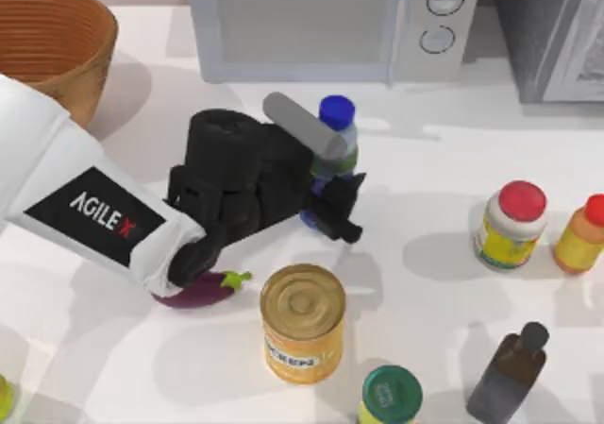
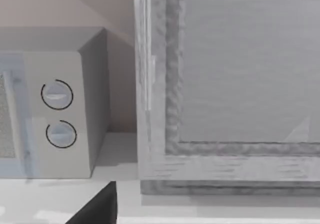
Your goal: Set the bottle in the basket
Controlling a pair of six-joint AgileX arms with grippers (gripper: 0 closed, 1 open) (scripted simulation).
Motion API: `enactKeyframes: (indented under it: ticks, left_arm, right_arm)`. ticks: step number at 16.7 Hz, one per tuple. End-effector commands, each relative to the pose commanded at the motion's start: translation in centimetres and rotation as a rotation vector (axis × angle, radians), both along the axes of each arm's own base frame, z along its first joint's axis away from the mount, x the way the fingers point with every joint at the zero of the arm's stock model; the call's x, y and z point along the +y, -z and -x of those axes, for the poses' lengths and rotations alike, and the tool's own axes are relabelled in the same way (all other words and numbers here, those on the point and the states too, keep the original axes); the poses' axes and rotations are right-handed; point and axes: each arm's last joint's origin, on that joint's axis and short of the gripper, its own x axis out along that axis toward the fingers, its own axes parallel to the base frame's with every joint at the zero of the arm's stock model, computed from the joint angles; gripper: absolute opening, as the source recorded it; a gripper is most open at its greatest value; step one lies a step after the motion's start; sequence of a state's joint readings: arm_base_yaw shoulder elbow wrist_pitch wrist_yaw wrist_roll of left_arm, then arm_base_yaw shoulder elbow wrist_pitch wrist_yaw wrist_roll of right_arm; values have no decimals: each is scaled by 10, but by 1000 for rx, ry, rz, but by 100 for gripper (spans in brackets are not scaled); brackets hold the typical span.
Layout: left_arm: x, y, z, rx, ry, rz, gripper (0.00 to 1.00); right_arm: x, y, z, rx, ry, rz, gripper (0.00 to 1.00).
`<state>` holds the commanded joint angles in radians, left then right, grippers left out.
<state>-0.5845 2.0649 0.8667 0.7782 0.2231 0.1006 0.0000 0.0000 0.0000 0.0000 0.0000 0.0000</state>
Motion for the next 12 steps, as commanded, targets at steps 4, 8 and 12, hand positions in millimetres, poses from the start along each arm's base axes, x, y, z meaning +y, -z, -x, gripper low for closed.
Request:
enactKeyframes:
  ticks: [4,8,12]
  left_arm:
    - [2,-2,-3,18,7,-4,0]
    - [24,-23,-27,80,-38,-20,0]
    - [82,-97,-65,50,-199,-1,0]
  right_arm:
    - [0,0,0,0,0,0,100]
    - [0,0,0,0,0,0,100]
    - [0,0,0,0,0,0,100]
